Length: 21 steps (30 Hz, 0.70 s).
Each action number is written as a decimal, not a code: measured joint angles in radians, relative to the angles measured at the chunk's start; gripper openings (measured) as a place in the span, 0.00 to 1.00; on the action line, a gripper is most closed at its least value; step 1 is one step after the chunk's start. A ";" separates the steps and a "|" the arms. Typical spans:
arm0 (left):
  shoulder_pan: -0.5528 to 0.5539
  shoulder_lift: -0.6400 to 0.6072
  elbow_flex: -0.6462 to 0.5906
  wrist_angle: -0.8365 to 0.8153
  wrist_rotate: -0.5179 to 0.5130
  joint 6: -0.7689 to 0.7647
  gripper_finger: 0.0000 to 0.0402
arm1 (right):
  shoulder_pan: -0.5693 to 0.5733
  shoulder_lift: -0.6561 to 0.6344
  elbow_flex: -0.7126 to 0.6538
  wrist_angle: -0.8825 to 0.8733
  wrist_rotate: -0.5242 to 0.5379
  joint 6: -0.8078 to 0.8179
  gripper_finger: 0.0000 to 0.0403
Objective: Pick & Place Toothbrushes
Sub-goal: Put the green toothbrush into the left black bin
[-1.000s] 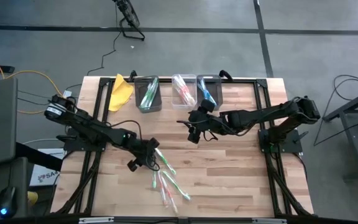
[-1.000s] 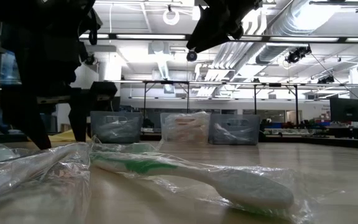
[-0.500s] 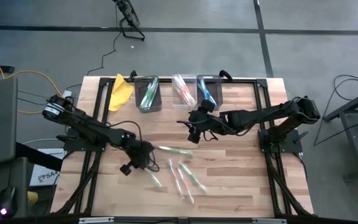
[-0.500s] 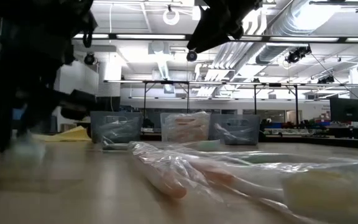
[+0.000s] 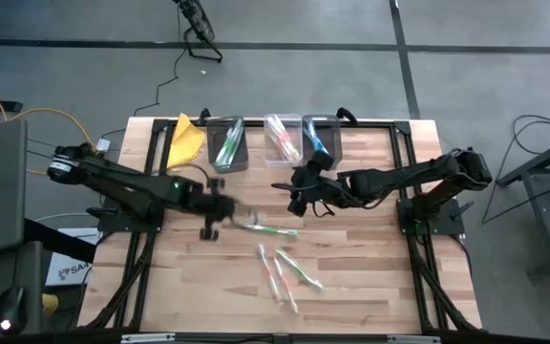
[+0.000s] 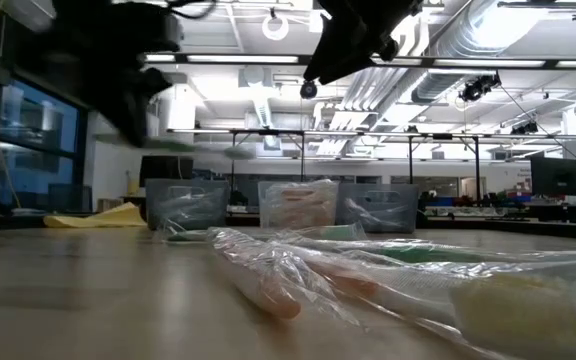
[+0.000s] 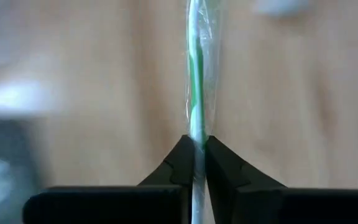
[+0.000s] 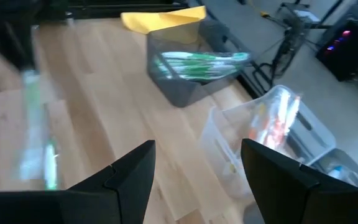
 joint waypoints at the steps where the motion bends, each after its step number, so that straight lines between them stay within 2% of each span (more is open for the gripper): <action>1: 0.025 -0.018 0.006 -0.008 -0.053 -0.040 0.04 | 0.000 0.000 0.000 0.000 0.013 0.004 0.57; 4: 0.117 -0.066 0.007 -0.002 -0.190 -0.139 0.04 | 0.000 0.000 0.000 0.000 0.046 0.008 0.57; 7: 0.210 -0.109 0.007 -0.003 -0.260 -0.196 0.04 | 0.000 0.000 0.000 0.000 0.057 0.007 0.57; 15: 0.467 -0.124 0.009 0.008 -0.223 -0.331 0.04 | 0.000 0.000 0.000 0.001 0.055 0.005 0.57; 21: 0.618 -0.087 0.009 0.079 -0.180 -0.358 0.04 | 0.000 0.000 0.000 0.009 0.055 -0.002 0.57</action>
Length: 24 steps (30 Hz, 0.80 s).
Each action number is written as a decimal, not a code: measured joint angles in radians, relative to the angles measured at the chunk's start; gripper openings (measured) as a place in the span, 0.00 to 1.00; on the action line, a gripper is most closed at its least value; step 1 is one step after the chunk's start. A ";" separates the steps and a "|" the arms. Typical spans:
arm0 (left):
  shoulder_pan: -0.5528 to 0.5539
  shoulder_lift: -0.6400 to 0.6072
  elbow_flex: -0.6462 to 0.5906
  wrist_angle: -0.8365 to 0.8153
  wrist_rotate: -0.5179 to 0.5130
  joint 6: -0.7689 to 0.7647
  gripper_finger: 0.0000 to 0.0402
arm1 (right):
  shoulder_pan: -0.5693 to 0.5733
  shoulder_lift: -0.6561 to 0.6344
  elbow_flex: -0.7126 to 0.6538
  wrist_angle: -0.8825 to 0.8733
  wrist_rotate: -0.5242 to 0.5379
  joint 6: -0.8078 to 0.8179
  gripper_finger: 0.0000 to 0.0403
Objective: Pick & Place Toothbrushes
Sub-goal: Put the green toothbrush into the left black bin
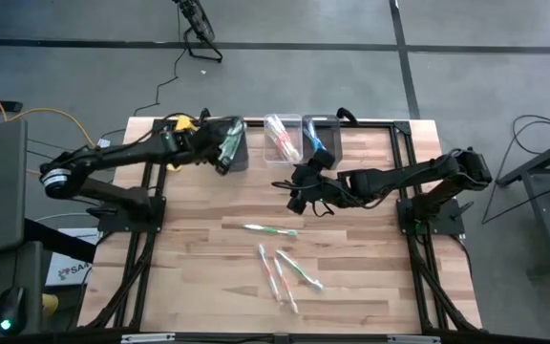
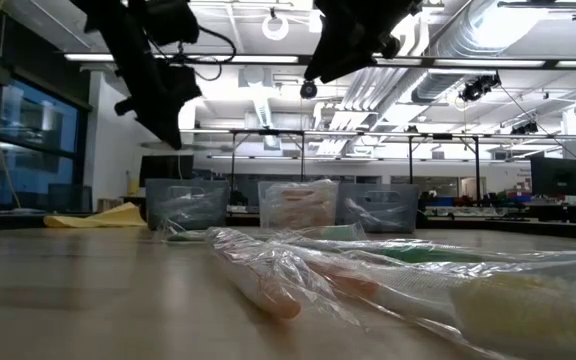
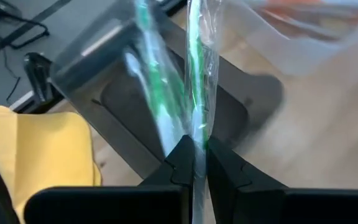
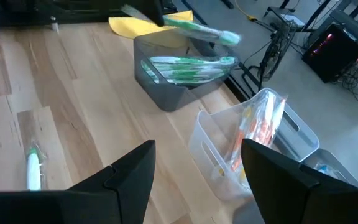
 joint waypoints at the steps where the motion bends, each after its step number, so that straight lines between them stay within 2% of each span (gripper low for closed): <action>1: 0.022 0.009 0.000 0.016 0.000 -0.001 0.04 | 0.000 0.000 0.000 0.002 0.000 0.000 0.57; 12: 0.201 0.179 0.000 0.162 0.027 -0.032 0.04 | 0.000 0.000 0.000 0.008 0.000 -0.002 0.57; 15: 0.224 0.225 0.000 0.198 0.083 -0.036 0.04 | 0.000 0.000 0.000 0.008 -0.001 -0.009 0.57; 24: 0.224 0.321 0.000 0.195 0.081 -0.098 0.04 | 0.000 0.000 0.000 0.007 -0.001 -0.019 0.57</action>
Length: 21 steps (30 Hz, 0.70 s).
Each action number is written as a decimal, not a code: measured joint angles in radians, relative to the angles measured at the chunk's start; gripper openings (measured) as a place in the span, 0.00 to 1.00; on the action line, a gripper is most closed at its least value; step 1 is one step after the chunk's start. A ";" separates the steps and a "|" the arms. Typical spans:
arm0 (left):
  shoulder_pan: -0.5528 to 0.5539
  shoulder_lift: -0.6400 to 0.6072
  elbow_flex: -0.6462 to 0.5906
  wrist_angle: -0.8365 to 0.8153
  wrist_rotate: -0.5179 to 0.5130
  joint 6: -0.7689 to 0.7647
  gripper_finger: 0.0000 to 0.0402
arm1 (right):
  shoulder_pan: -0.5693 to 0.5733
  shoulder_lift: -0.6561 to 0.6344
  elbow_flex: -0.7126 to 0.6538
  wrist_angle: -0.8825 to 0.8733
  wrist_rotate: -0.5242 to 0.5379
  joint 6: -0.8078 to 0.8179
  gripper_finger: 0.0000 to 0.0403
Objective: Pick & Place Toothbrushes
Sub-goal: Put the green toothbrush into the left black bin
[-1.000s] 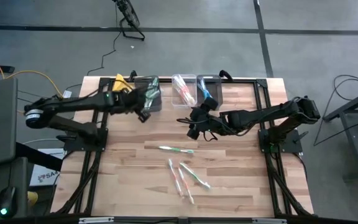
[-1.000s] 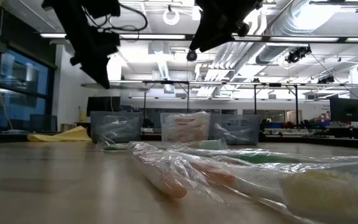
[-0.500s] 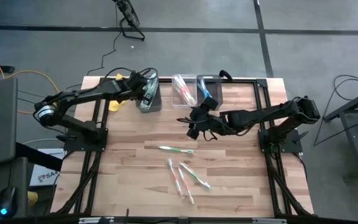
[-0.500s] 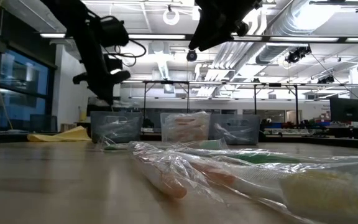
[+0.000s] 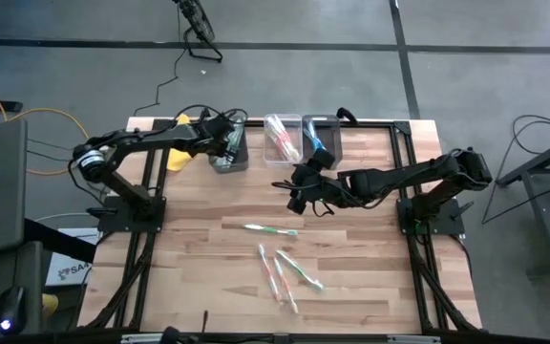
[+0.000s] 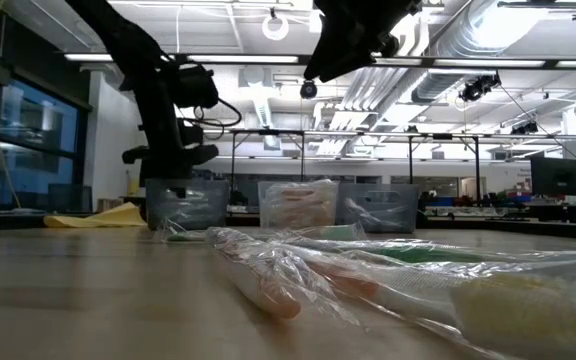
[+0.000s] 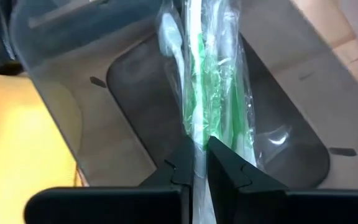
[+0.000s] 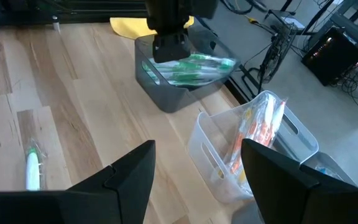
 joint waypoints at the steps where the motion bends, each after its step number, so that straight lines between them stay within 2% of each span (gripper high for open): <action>1: 0.000 0.005 0.000 -0.001 0.002 0.000 0.04 | 0.000 0.000 0.000 0.000 0.000 0.000 0.57; 6: 0.000 0.006 0.000 0.000 0.026 0.023 0.10 | 0.000 0.000 0.000 0.000 0.000 0.000 0.57; 15: 0.000 0.003 0.003 -0.013 0.026 0.054 0.37 | 0.000 0.000 0.000 0.000 0.000 0.004 0.57; 21: -0.021 -0.074 0.012 -0.025 0.023 0.122 0.42 | 0.000 0.000 0.000 -0.025 -0.069 0.031 0.57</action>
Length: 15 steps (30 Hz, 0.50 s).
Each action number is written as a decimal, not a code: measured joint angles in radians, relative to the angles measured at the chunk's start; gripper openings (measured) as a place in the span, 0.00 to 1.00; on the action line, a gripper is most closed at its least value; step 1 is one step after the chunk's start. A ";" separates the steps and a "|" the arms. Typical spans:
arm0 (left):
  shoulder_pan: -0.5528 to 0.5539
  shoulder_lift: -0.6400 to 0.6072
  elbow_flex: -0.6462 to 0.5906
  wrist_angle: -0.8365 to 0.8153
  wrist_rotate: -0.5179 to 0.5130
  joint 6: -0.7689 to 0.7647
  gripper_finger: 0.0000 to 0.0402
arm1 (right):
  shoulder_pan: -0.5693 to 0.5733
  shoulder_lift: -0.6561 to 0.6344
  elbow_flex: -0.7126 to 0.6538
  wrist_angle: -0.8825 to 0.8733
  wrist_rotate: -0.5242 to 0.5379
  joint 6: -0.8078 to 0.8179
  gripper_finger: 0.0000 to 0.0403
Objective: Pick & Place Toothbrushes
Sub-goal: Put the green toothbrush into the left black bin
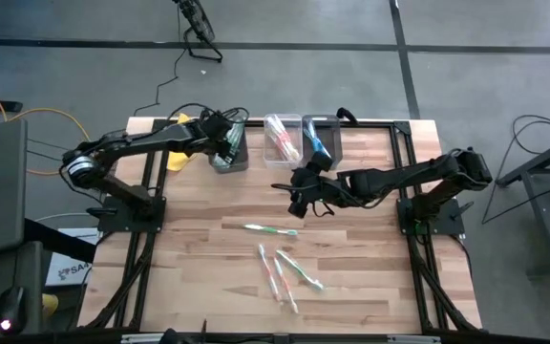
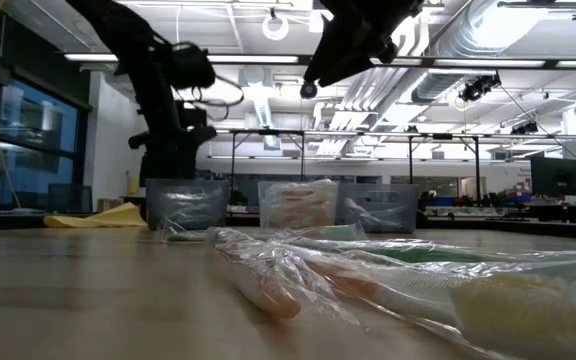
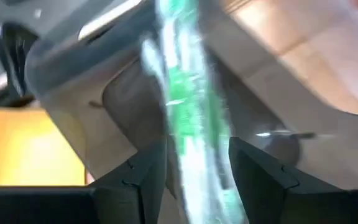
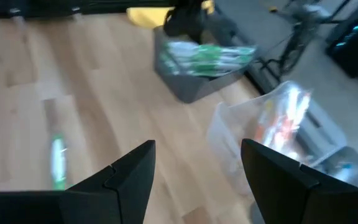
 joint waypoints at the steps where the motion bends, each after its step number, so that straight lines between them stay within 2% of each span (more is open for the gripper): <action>1: -0.009 -0.019 0.000 0.000 0.000 0.017 0.42 | 0.000 0.000 0.000 -0.002 -0.020 0.000 0.57; 4: -0.041 -0.082 0.001 0.000 0.001 0.098 0.42 | 0.002 0.000 -0.013 0.003 -0.069 0.016 0.57; 8: -0.107 -0.142 0.000 -0.034 0.004 0.187 0.42 | 0.021 0.000 -0.083 0.048 -0.071 0.026 0.57; 15: -0.221 -0.229 -0.029 -0.045 -0.024 0.190 0.42 | 0.092 0.000 -0.319 0.391 -0.075 0.032 0.57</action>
